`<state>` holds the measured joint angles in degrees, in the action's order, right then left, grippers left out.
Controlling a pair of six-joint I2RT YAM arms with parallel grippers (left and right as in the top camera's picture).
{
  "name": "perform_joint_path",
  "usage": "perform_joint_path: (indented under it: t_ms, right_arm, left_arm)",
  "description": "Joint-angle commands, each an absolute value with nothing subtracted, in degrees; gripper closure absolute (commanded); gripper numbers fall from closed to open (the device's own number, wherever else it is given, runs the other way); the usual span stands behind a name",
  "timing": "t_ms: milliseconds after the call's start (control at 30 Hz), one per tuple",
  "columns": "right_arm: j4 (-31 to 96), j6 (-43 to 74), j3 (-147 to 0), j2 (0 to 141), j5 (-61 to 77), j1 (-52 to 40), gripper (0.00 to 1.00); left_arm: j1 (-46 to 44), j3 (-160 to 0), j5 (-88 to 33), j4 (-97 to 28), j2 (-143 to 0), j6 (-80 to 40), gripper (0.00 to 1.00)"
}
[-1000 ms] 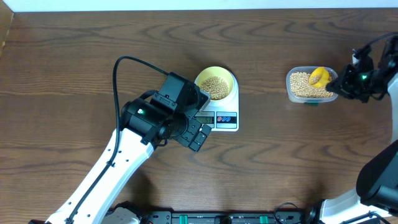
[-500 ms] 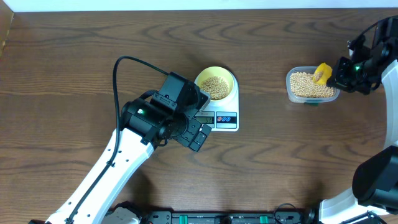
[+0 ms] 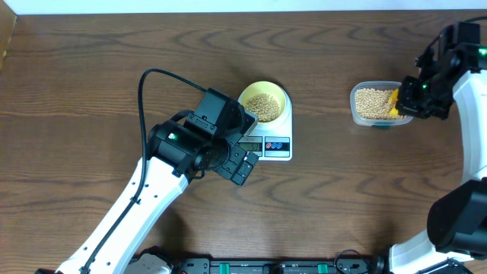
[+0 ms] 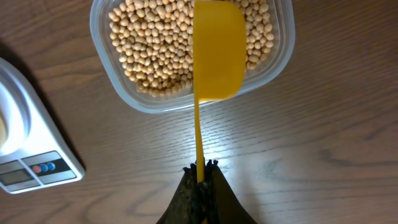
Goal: Scoop item into bowl and weigh 50g on scale
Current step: 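Lower the scoop into the soybean tub and drag it to refill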
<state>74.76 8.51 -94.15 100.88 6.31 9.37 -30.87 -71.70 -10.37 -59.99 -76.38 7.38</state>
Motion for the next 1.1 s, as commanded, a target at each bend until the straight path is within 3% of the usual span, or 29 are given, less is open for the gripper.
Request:
perform_joint_path:
  t_ms: [0,1067]
  right_arm:
    - [74.8,9.6,-95.7,101.1,2.8,8.2,0.98]
    - [72.5,7.6,-95.7,101.1,-18.6,-3.2,0.98]
  left_arm:
    - [-30.9,-72.4,-10.2,-60.1,-75.9,7.5,0.02]
    - [-30.9,-72.4,-10.2,-60.1,-75.9,7.5,0.02]
